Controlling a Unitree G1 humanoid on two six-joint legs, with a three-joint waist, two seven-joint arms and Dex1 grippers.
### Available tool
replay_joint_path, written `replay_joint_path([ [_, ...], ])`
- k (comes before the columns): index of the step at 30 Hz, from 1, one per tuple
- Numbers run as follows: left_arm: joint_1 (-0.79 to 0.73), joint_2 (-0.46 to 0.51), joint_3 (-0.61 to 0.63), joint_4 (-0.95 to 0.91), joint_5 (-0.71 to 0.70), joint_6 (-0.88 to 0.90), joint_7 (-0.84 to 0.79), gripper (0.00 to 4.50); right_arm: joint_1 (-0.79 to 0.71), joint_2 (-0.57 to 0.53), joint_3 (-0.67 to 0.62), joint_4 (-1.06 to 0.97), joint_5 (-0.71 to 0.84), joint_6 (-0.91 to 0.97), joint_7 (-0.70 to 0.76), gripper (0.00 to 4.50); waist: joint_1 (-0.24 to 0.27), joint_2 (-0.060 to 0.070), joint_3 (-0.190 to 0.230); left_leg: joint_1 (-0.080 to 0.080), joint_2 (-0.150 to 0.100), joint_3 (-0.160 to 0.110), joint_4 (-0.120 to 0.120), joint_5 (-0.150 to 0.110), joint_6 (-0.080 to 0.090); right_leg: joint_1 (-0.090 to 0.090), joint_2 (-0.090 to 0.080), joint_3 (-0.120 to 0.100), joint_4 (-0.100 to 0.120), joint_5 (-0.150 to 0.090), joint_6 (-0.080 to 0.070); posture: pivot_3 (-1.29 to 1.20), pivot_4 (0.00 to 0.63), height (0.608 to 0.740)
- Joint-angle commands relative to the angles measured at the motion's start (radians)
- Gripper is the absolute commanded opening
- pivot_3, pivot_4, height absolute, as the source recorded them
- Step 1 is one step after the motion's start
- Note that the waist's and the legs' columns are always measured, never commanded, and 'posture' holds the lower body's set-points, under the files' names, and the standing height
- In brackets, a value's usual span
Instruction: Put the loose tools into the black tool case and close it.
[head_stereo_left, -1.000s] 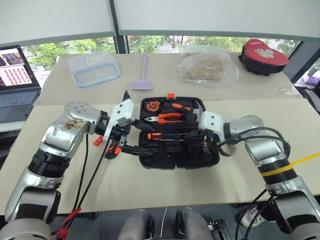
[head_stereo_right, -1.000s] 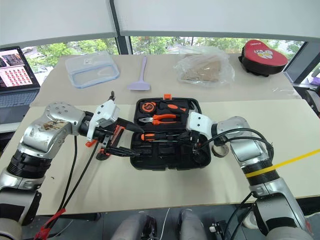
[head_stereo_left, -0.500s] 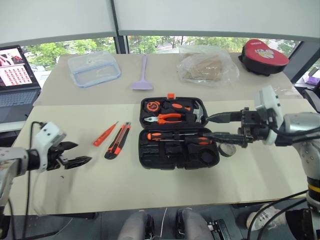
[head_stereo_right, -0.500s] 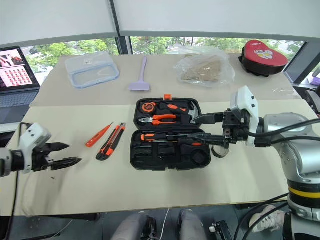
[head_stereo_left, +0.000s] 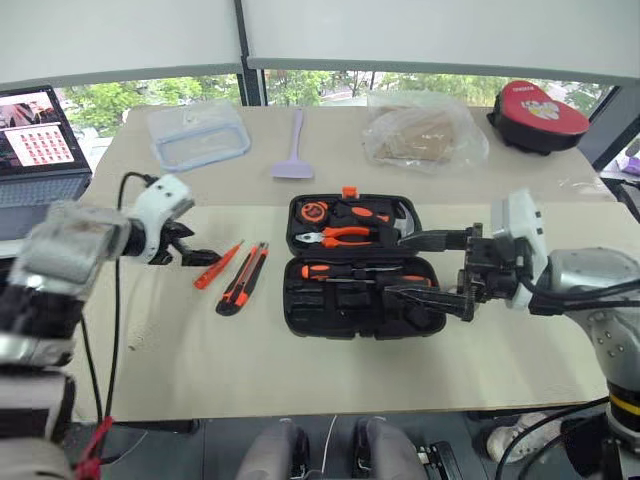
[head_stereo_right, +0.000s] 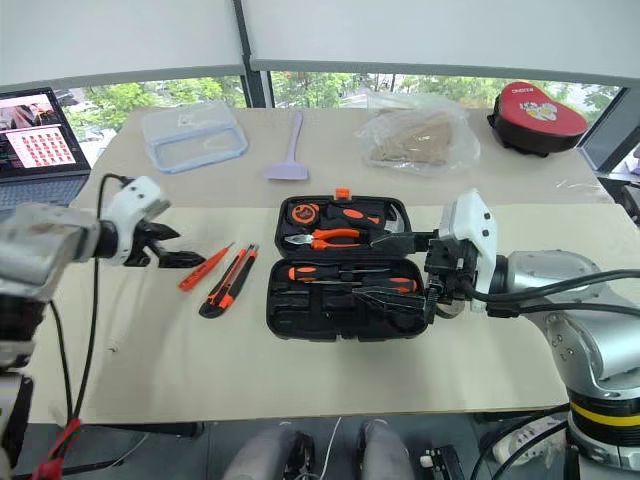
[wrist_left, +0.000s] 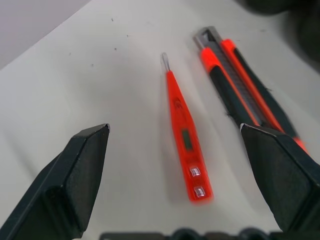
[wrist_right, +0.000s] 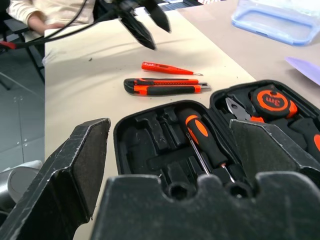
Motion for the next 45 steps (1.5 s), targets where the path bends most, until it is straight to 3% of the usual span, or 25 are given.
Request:
replay_joint_path([
  [1, -0.078, -0.021, -0.093, 0.104, 0.087, -0.052, -0.042, 4.50, 0.015, 0.004, -0.017, -0.058, 0.012, -0.026, -0.041, 4.46, -0.009, 0.000, 0.000, 0.000, 0.000, 0.000, -0.001, 0.000, 0.000, 0.000, 0.000, 0.000, 0.000, 0.000, 0.000, 0.00, 0.150, 0.728],
  [3, -0.100, -0.036, -0.140, 0.145, 0.119, -0.079, -0.072, 4.50, 0.031, 0.009, -0.024, -0.077, 0.019, -0.025, -0.063, 4.46, -0.011, -0.001, 0.000, 0.000, 0.000, 0.000, -0.003, 0.000, 0.000, 0.000, 0.000, -0.001, 0.000, 0.000, 0.000, 0.00, 0.150, 0.728],
  [6, -0.086, -0.034, -0.188, 0.158, 0.149, -0.103, -0.120, 3.78, 0.056, 0.012, -0.039, -0.101, 0.030, -0.023, -0.092, 4.50, -0.011, -0.001, 0.000, 0.000, 0.000, 0.000, -0.004, 0.000, 0.000, 0.000, 0.000, -0.002, -0.001, -0.001, 0.001, 0.00, 0.150, 0.728],
  [15, -0.029, -0.051, -0.159, 0.166, 0.166, -0.115, -0.129, 0.49, 0.105, -0.014, -0.086, -0.121, 0.052, -0.022, -0.124, 4.50, -0.010, -0.001, 0.000, 0.004, 0.000, -0.001, -0.003, 0.000, 0.000, 0.002, -0.007, 0.005, -0.002, -0.001, 0.001, 0.00, 0.150, 0.728],
  [20, -0.127, -0.046, -0.094, 0.185, 0.171, -0.294, -0.152, 0.43, 0.148, -0.065, -0.138, -0.087, 0.074, -0.004, -0.101, 4.50, -0.008, -0.002, 0.001, 0.004, 0.000, -0.001, -0.003, 0.000, 0.000, 0.001, -0.007, 0.007, -0.001, -0.001, 0.001, 0.00, 0.150, 0.728],
  [25, -0.326, -0.202, -0.130, 0.163, 0.150, -0.404, -0.245, 0.43, 0.238, -0.116, -0.169, -0.088, 0.070, -0.015, -0.066, 4.50, 0.026, -0.005, 0.002, -0.009, 0.000, -0.006, 0.009, 0.000, 0.002, -0.001, -0.008, 0.000, -0.001, -0.001, 0.001, 0.00, 0.150, 0.728],
  [32, -0.324, -0.359, -0.272, 0.008, 0.155, -0.352, -0.401, 0.43, 0.295, -0.110, -0.184, -0.103, 0.043, -0.039, -0.100, 4.50, 0.014, -0.005, 0.002, -0.008, -0.003, -0.005, 0.010, -0.001, 0.004, 0.001, -0.007, 0.003, -0.004, 0.003, 0.008, 0.00, 0.150, 0.728],
  [45, -0.266, -0.439, -0.411, -0.152, 0.176, -0.114, -0.386, 0.43, 0.409, -0.063, -0.222, -0.202, 0.057, -0.042, -0.185, 4.50, 0.008, -0.005, 0.002, -0.007, 0.000, -0.005, 0.010, -0.001, 0.005, 0.001, -0.007, 0.006, -0.002, 0.002, 0.007, 0.00, 0.150, 0.728],
])
